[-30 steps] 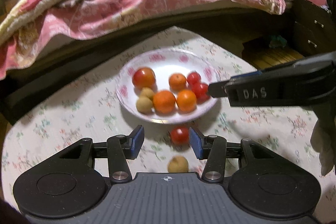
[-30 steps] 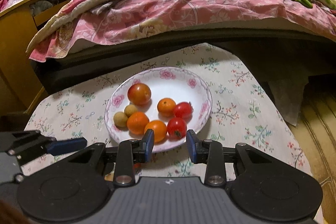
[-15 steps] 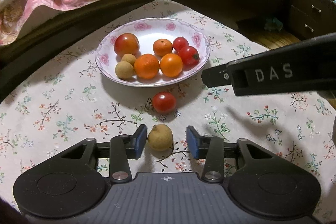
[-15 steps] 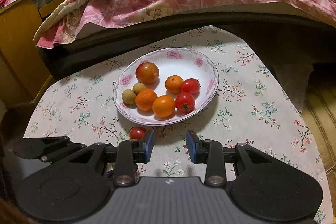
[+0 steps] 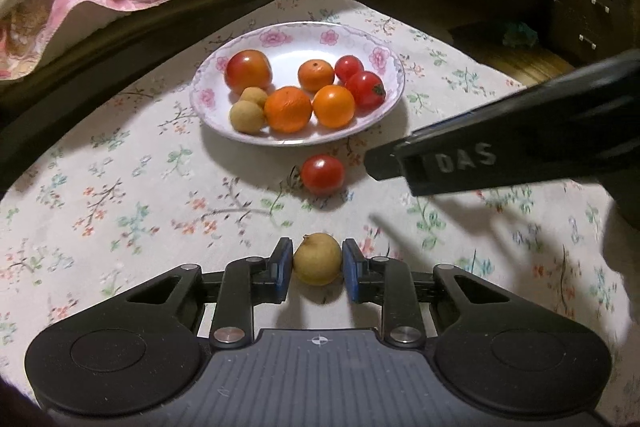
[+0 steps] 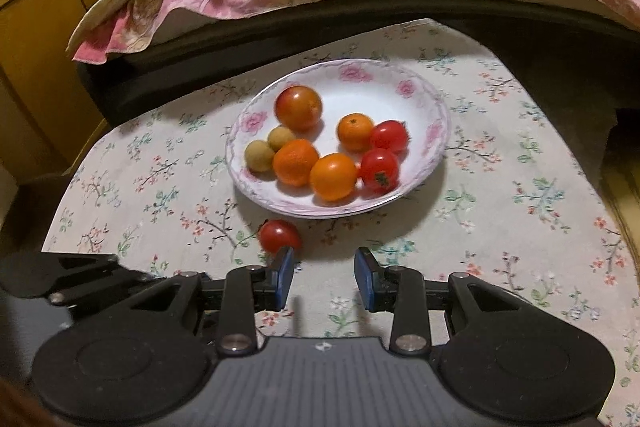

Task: Organize fruits
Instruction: 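Grasp the last cherry tomato with the right gripper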

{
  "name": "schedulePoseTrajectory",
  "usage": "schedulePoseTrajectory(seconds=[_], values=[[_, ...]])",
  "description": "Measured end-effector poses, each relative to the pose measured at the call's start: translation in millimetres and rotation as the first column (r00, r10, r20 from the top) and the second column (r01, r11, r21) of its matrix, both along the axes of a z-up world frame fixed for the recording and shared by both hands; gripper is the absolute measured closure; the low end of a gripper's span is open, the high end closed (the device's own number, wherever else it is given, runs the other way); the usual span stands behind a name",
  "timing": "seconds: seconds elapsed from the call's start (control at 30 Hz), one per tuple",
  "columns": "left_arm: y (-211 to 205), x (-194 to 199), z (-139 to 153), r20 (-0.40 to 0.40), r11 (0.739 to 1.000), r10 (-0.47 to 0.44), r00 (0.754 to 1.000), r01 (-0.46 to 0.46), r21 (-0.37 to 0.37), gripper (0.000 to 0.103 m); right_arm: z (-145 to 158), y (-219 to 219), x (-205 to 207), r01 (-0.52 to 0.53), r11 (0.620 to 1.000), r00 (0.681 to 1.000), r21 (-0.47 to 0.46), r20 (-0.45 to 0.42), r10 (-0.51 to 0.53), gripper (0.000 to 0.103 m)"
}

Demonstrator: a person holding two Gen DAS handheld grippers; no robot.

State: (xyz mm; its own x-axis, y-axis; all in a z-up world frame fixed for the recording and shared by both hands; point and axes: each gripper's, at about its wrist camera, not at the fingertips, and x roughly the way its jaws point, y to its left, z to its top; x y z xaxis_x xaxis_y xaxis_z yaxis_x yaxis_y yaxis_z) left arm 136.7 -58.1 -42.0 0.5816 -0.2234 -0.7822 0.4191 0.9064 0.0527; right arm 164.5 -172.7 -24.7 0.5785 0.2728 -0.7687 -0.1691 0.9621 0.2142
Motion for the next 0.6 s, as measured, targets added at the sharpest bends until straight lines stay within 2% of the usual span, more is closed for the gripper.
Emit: schedulePoseTrajectory(seconds=[0.2,0.33,0.6], values=[[19,-14,7,-0.021,1.0,0.021,1.0,-0.021,-0.016,0.069,-8,16,10,-0.024,1.0,1.0,-0.005,0.005,0.024,0.066],[22,-13,4,-0.03,1.0,0.019,0.999,-0.019,-0.024,0.068,-12,25,18,-0.038,0.999,0.999,0.0,0.026,0.038,0.057],[25,-10,-2,-0.042,0.999,0.015,0.999,-0.016,-0.028,0.068,-23,42,26,-0.075,0.997,0.997,-0.023,0.013,0.076,0.057]])
